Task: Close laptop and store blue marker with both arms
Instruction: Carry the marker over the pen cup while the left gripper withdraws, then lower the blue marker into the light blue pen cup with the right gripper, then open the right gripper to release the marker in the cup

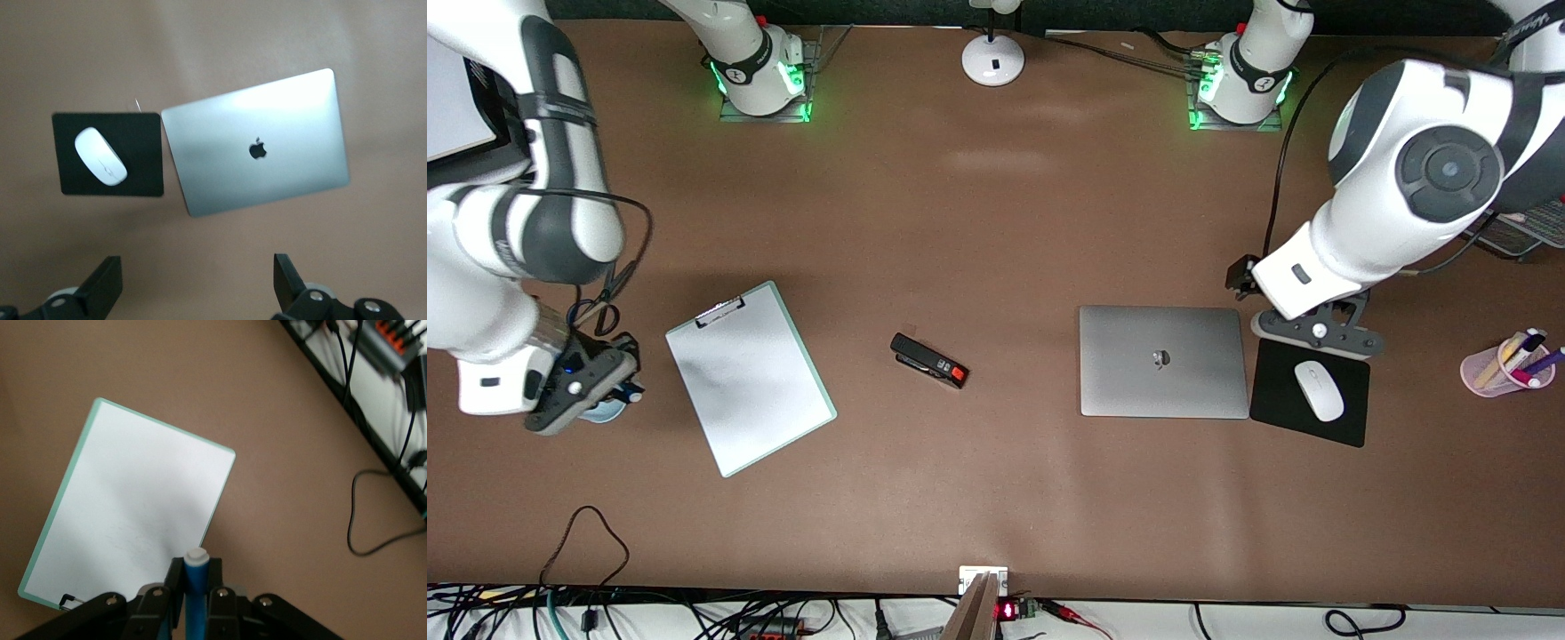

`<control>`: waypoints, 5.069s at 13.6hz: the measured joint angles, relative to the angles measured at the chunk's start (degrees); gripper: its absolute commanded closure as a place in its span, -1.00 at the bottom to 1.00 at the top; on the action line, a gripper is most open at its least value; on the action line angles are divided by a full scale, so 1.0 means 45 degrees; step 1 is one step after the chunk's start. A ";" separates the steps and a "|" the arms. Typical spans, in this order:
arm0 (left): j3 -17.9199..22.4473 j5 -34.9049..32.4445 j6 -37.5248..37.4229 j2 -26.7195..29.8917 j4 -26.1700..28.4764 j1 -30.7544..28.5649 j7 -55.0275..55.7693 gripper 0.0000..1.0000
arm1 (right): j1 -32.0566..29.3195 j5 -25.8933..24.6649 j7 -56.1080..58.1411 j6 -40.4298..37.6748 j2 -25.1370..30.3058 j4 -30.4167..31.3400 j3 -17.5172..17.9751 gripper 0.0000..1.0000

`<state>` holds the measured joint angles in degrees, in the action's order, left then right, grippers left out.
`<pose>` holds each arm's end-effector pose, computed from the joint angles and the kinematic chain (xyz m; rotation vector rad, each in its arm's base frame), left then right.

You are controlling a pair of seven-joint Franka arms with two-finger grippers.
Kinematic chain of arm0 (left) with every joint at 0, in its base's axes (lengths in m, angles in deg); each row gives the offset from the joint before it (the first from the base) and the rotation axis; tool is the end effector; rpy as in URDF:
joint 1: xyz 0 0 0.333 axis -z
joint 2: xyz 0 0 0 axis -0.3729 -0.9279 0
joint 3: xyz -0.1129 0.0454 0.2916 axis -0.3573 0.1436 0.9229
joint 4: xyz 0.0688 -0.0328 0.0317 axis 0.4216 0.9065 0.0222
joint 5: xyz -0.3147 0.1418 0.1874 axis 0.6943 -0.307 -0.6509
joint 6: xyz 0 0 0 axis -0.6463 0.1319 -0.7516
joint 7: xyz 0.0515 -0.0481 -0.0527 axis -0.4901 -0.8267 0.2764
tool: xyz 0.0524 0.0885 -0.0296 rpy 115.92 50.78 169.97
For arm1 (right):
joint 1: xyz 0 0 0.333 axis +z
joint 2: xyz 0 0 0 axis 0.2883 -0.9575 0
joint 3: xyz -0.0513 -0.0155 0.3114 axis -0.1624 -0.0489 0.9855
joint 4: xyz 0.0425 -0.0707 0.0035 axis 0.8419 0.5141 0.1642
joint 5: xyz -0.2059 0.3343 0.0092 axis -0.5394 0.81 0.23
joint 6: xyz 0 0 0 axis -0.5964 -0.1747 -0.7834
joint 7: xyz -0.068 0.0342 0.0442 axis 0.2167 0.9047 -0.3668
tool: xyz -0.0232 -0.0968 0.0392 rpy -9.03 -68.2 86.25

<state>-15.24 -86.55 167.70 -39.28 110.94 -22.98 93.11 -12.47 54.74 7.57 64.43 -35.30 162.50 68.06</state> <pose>0.6139 -0.1558 0.5111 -3.0777 0.3339 0.1748 0.6976 -0.0176 0.4112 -2.7741 -1.4132 -0.2913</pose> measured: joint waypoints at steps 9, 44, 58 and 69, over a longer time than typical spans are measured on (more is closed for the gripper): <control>0.3422 0.1590 0.0014 0.2751 0.1608 0.0736 -0.2012 -1.00 | -0.2612 0.6679 0.9154 -0.1241 -0.0031 -0.0148 -0.0062 1.00; 0.3181 0.1060 0.0324 0.4462 0.3381 0.0987 -0.1042 -1.00 | -0.6416 0.8868 1.5976 -0.6293 -0.5237 -0.3630 -0.0012 0.97; 0.3198 0.1059 0.0283 0.4462 0.3373 0.0922 -0.1043 -1.00 | -0.6601 0.9536 1.5975 -0.6292 -0.5940 -0.4050 0.0015 -1.00; 0.3212 0.1059 0.0137 0.4462 0.3368 0.0910 -0.1043 -1.00 | -0.6584 0.8122 1.1845 -0.8599 -0.4418 -0.4890 -0.0118 -1.00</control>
<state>-0.79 -81.78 168.32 -19.21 126.09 -18.88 88.42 -42.10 91.29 60.87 25.73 -55.18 140.49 67.53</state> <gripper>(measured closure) 0.000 0.000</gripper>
